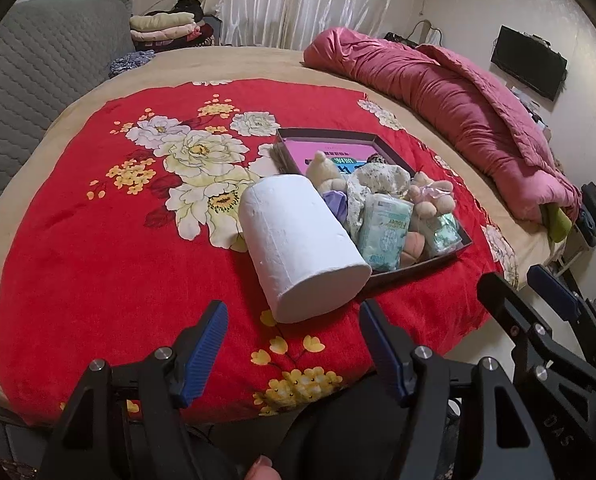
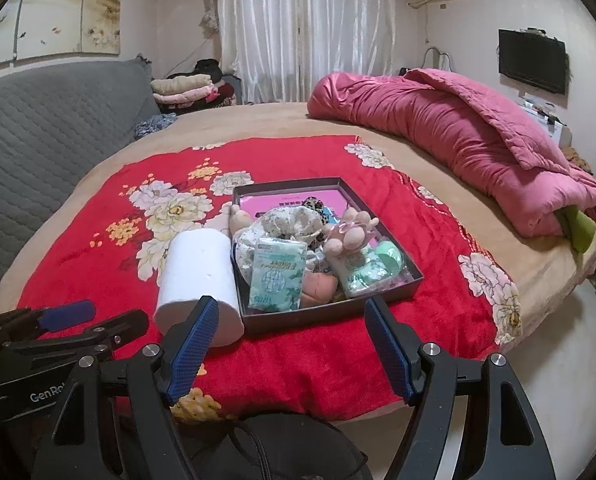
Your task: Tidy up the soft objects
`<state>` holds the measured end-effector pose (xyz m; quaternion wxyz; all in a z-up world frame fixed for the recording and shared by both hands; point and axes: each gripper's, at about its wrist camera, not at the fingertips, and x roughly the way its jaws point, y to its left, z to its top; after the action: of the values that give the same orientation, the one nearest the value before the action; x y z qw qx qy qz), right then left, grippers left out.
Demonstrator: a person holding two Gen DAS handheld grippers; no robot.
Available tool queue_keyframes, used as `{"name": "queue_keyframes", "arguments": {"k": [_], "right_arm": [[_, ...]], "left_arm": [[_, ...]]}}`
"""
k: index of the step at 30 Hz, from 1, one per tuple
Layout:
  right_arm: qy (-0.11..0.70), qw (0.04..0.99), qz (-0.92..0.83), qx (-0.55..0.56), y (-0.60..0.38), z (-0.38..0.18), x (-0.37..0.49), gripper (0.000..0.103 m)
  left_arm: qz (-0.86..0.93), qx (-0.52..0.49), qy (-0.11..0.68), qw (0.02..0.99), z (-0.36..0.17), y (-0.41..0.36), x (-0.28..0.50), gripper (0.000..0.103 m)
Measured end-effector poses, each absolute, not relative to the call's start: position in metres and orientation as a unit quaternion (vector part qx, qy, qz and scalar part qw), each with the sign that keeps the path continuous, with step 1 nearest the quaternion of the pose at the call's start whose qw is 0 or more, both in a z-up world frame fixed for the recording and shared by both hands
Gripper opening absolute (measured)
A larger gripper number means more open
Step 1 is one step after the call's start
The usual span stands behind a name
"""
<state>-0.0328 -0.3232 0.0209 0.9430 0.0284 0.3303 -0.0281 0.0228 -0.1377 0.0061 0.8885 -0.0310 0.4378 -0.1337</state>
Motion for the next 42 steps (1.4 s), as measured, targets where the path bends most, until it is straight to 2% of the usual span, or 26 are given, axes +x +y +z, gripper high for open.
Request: {"name": "queue_keyframes", "arguments": {"k": [42], "right_arm": [[0.343,0.938,-0.032,0.044,-0.333,0.015,-0.037,0.076]], "left_arm": [[-0.116,-0.019,0.435,0.893,0.008,-0.144,0.015,0.068]]}}
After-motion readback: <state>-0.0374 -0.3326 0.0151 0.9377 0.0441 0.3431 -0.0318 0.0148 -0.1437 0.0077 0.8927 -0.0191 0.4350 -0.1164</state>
